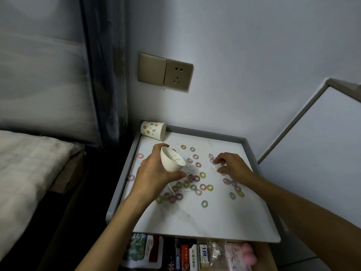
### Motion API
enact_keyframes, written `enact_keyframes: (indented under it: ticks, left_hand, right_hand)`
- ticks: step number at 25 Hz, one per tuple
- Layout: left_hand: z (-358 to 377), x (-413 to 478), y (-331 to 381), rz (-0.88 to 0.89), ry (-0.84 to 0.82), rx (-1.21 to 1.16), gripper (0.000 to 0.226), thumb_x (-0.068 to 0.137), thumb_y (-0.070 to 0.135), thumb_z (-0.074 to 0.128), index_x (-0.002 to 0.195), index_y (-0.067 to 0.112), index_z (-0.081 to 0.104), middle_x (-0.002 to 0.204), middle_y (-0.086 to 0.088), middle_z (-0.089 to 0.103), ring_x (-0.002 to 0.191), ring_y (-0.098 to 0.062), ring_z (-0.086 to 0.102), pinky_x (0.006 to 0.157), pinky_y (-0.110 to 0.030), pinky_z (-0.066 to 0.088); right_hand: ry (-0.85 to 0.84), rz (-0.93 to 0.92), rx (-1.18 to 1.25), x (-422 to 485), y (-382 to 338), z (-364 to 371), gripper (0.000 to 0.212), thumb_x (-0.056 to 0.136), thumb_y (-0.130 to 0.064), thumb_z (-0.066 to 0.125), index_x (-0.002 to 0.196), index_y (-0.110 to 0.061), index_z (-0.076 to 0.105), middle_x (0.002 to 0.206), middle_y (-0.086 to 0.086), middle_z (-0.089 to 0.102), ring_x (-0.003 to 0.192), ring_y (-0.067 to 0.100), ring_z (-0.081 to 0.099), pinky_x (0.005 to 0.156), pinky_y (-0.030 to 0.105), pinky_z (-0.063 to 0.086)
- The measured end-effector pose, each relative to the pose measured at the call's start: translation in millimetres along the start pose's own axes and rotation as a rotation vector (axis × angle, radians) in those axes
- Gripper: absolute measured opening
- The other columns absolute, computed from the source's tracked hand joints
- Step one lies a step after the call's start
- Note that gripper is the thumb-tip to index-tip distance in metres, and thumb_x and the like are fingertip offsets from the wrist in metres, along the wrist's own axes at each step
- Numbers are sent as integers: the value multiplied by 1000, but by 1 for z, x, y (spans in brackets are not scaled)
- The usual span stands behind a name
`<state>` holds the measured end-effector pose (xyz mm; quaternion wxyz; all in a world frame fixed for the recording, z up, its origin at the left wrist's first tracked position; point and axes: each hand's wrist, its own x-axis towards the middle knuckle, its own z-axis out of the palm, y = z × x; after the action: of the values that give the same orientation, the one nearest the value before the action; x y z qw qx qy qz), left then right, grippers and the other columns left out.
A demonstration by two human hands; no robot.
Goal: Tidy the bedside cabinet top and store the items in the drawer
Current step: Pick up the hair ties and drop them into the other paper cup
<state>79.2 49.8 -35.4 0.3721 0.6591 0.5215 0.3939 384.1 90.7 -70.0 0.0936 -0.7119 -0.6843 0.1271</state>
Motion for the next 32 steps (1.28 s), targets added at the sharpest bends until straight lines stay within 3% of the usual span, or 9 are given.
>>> enact_keyframes:
  ticks: [5,8,15,18,20,24,26,29,32]
  left_hand:
    - [1,-1,-2,16,0,-1,74,57,32,91,118,34,49,92,27,50,84,3,54,65,-18,46]
    - [2,-1,-3,9,-11,-6,74,57,32,91,117,36,49,93,25,52,85,1,56,70,-27,52]
    - [4,-2,-3,10,-18,3,72,57,36,91,111,44,45,90,26,51,81,11,53,58,-12,39]
    - [4,0,-4,-6,-19,-9,71,56,34,91,110,42,46,91,22,56,81,5,55,61,-18,43]
    - [5,0,-3,-5,-23,-6,70,57,34,91,111,39,47,91,20,58,82,1,57,61,-21,44]
    - [0,3,-5,-24,19,8,77,56,34,91,120,34,48,97,12,61,93,-16,60,74,-34,53]
    - [-4,5,-7,-40,47,2,80,55,35,91,122,33,47,102,4,64,100,-24,59,81,-41,53]
    - [-10,5,-9,-44,86,5,78,54,36,91,120,35,49,102,5,64,94,-19,61,76,-35,54]
    - [-13,6,-11,-43,89,-7,76,53,36,91,117,35,50,100,10,64,90,-12,61,64,-21,47]
  right_hand:
    - [-68,48,88,10,-1,-2,21,77,-4,78,96,-9,71,87,2,64,78,17,64,62,14,46]
    - [-70,27,-11,12,-1,2,7,81,-13,77,86,-10,72,81,-2,63,77,15,62,63,15,42]
    - [-9,-139,-477,-1,0,20,24,91,-20,66,113,-15,59,109,1,61,95,15,55,77,23,39]
    - [101,-65,-206,-3,-11,14,3,94,-21,61,95,-19,59,92,-4,60,80,13,55,67,25,42]
    - [133,1,-49,0,-18,7,15,98,-23,55,83,-21,55,82,-11,55,71,8,55,58,23,41]
    - [56,24,222,5,-37,-2,11,98,-18,55,88,-18,60,84,1,69,78,14,64,61,26,49]
    - [22,-28,180,12,-53,2,11,95,-15,59,100,-11,68,88,7,73,76,14,66,68,25,48]
    - [58,-12,99,25,-77,15,16,91,-10,63,101,-3,73,93,10,73,75,12,62,60,12,40]
    - [123,146,43,36,-88,25,14,89,-11,65,94,-1,73,93,16,71,86,28,67,66,27,51]
